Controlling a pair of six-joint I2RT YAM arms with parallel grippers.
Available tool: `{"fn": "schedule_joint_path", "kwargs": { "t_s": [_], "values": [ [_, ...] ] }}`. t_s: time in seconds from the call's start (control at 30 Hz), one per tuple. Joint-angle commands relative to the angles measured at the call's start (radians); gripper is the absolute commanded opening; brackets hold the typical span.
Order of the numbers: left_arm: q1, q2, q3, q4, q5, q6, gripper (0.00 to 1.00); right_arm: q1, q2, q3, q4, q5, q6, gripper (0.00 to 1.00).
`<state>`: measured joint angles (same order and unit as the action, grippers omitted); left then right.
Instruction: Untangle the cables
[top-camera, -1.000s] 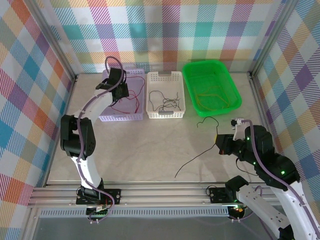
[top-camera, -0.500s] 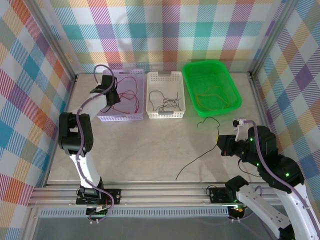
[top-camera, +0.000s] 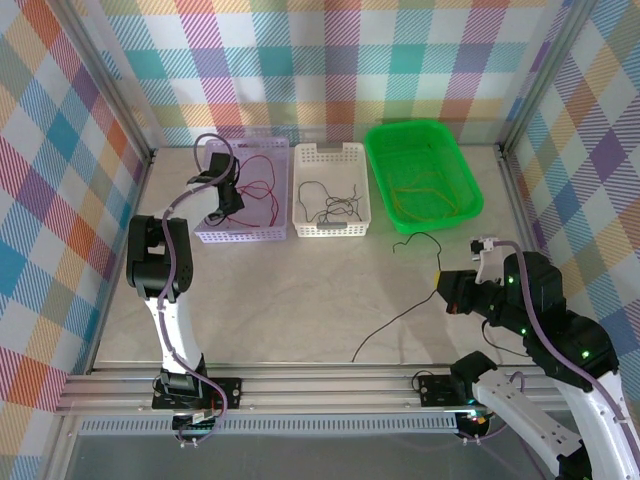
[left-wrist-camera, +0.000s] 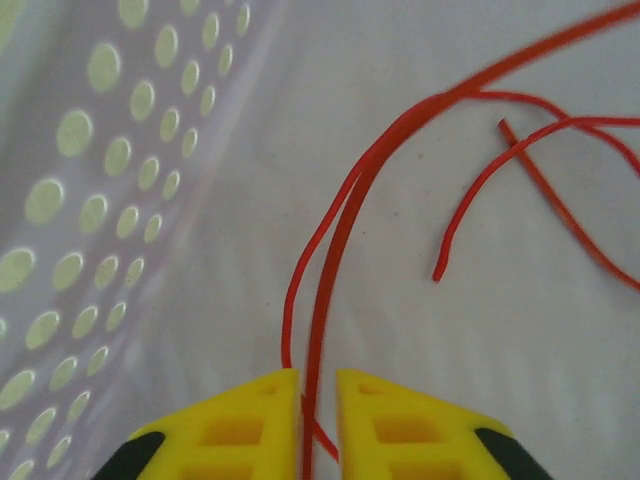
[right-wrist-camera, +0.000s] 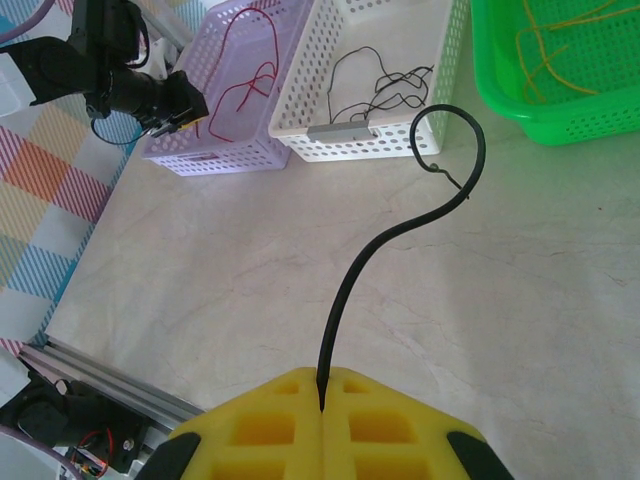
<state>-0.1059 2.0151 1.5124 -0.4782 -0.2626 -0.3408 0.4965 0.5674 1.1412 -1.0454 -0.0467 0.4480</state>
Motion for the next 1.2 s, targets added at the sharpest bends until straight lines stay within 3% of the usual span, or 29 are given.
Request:
{"fn": "schedule_joint_path", "kwargs": {
  "t_s": [0.0, 0.43, 0.6, 0.77, 0.97, 1.17],
  "values": [
    [0.008, -0.026, 0.041, -0.031, 0.021, -0.015, 0.27, -0.006, 0.001, 0.02, -0.028, -0.026, 0.007, 0.0],
    [0.008, -0.138, 0.147, -0.104, 0.062, -0.016, 0.64, -0.006, 0.015, 0.058, -0.057, -0.058, 0.024, 0.0],
    [0.008, -0.282, 0.129, -0.098, 0.102, -0.009, 0.81, -0.006, 0.024, 0.063, -0.062, -0.055, 0.024, 0.0],
    [0.007, -0.506, -0.01, -0.031, 0.105, -0.026, 0.99, -0.006, 0.031, 0.063, -0.058, -0.071, 0.032, 0.0],
    [0.005, -0.776, -0.244, 0.056, 0.102, -0.062, 1.0, -0.006, 0.013, 0.05, -0.058, -0.072, 0.038, 0.0],
    [-0.001, -1.046, -0.52, 0.19, -0.013, -0.051, 1.0, -0.006, 0.024, 0.076, -0.076, -0.051, 0.022, 0.0]
  ]
}}
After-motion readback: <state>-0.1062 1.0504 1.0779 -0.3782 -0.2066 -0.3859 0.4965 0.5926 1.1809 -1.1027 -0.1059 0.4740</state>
